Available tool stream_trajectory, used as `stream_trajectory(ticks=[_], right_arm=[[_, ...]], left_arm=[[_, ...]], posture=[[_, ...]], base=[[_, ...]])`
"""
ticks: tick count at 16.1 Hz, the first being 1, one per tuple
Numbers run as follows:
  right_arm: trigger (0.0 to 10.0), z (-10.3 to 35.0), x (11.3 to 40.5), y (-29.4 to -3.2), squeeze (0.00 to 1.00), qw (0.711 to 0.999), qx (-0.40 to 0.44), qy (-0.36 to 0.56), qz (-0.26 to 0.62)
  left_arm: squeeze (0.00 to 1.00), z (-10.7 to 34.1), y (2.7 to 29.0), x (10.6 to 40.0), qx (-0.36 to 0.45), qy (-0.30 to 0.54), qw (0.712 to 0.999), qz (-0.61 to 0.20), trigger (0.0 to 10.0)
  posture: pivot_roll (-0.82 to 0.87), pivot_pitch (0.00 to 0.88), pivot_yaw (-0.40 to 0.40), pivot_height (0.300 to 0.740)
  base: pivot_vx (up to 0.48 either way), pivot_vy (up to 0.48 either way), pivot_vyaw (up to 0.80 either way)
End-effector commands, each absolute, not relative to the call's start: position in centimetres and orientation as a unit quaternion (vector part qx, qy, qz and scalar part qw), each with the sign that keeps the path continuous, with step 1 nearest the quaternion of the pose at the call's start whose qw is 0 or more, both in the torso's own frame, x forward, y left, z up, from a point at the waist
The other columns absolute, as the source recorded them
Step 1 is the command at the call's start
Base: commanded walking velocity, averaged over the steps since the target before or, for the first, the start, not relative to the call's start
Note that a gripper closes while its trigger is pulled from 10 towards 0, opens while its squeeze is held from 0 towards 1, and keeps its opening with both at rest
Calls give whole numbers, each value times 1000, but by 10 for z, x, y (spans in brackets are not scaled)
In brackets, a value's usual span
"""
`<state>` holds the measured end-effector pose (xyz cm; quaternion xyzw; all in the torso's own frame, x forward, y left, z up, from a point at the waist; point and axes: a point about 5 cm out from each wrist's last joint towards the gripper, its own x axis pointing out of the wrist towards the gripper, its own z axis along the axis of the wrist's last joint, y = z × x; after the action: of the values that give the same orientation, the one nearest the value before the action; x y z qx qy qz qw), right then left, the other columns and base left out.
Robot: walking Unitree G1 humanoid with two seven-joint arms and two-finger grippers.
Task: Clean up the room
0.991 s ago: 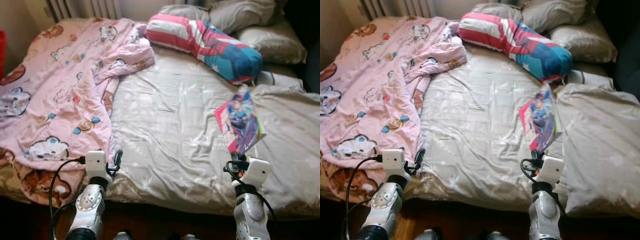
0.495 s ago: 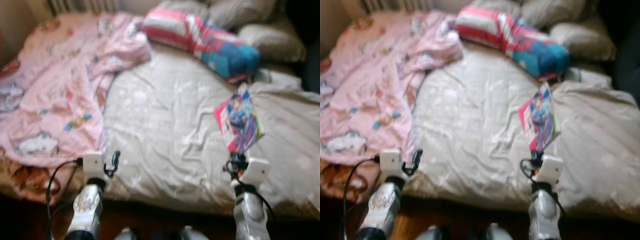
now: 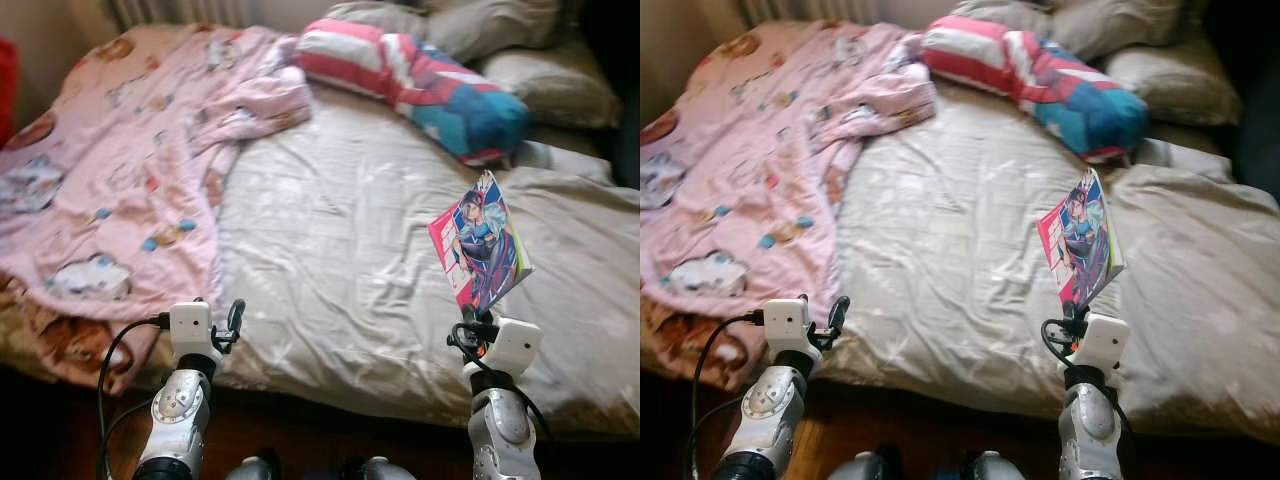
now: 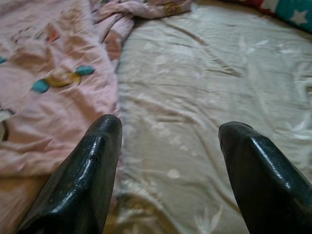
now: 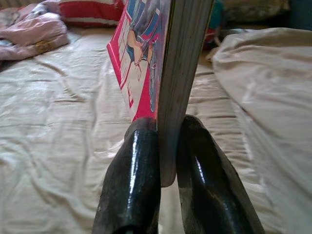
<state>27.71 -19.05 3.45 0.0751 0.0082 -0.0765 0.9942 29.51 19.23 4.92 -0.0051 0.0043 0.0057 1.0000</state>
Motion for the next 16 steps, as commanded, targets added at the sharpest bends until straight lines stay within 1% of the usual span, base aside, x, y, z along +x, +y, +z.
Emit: stream_trajectory(ticks=[1,3,7,8,16], right_arm=[[10000,38,277,-191,0,994,75,-4,-78],[10000,38,278,-191,0,994,76,0,-77],[10000,38,279,-192,0,994,79,2,-74],[10000,39,279,-192,0,994,75,-3,-74],[10000,39,282,-190,0,995,77,-2,-69]], left_arm=[[0,44,195,290,-5,14,1000,9,10000],[0,43,194,290,-5,15,1000,8,10000],[0,43,192,290,3,17,1000,3,10000],[0,43,191,290,3,16,1000,2,10000],[0,42,190,290,1,15,1000,-1,10000]], posture=[[64,234,-48,740],[64,234,-48,740],[62,224,-49,740],[62,224,-49,740],[65,203,-50,740]], base=[[0,0,0],[0,0,0],[0,0,-712],[0,-289,-731],[0,-306,0]])
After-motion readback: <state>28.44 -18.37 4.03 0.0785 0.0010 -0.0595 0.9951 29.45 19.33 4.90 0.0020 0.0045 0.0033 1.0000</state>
